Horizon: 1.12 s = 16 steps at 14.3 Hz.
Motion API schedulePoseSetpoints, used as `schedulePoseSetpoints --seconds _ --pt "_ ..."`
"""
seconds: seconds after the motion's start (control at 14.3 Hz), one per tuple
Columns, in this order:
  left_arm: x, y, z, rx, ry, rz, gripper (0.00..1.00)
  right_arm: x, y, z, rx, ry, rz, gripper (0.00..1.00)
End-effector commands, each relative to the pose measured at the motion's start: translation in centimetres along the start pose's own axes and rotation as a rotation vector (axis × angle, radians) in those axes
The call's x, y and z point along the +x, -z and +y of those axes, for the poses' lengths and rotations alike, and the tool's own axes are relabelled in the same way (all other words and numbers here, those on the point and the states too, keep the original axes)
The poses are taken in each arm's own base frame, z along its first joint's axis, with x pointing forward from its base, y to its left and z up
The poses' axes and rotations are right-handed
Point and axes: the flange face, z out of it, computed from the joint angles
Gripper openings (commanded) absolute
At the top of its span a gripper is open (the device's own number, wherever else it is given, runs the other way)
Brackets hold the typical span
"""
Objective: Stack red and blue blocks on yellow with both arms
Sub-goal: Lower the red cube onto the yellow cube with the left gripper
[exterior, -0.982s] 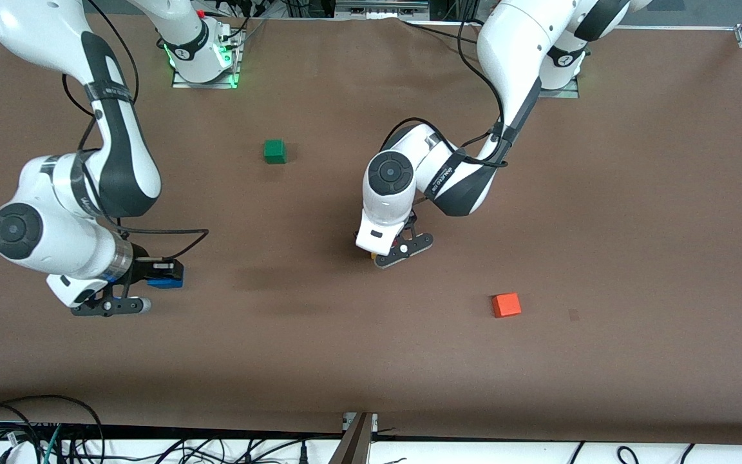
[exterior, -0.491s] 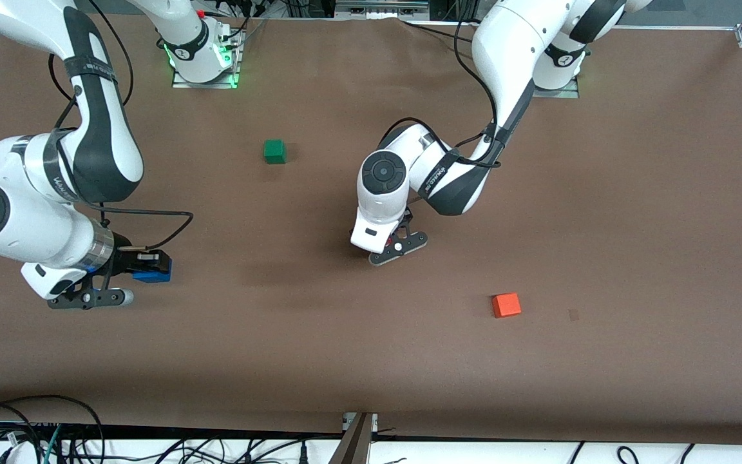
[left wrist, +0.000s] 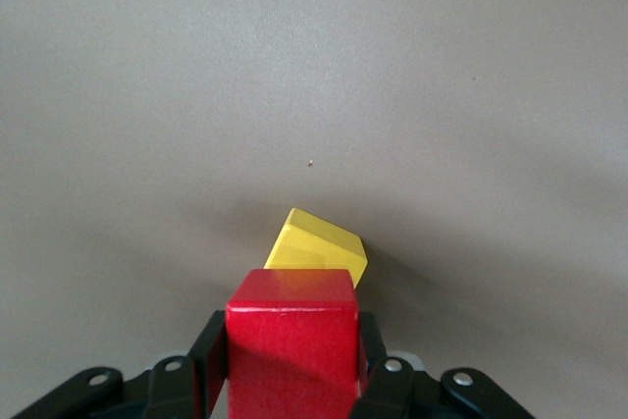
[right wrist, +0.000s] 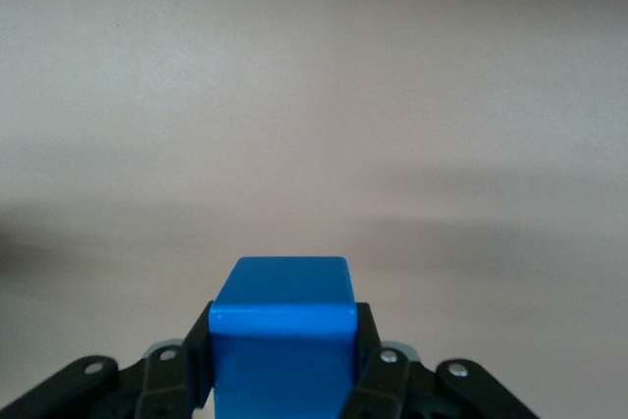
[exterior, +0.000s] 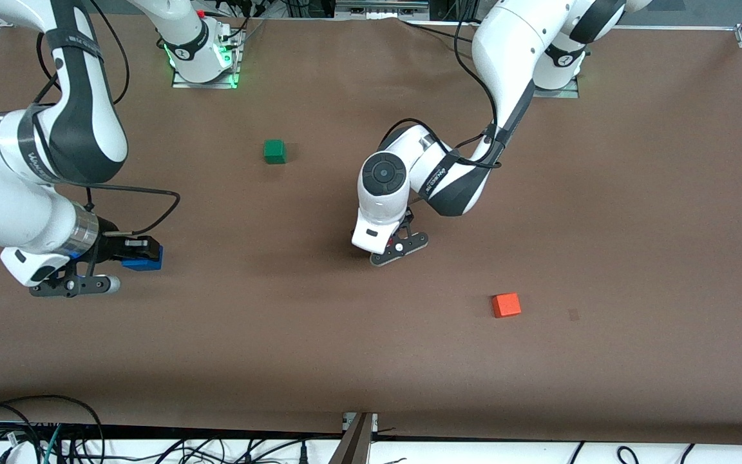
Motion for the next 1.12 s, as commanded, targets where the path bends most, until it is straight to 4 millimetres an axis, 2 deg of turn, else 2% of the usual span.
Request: schedulePoseSetpoints --seconds 0.0,0.28,1.05 --pt "0.3 0.2 0.3 0.015 -0.017 0.022 0.0 -0.6 1.2 0.3 -0.007 0.012 -0.004 0.46" --pt "1.2 0.1 0.0 0.016 -0.008 0.032 0.0 -0.6 1.1 0.1 -0.007 0.012 -0.006 0.46" --pt "1.5 0.2 0.5 0.004 0.002 0.038 0.0 -0.7 1.1 -0.3 -0.006 0.018 -0.008 0.46"
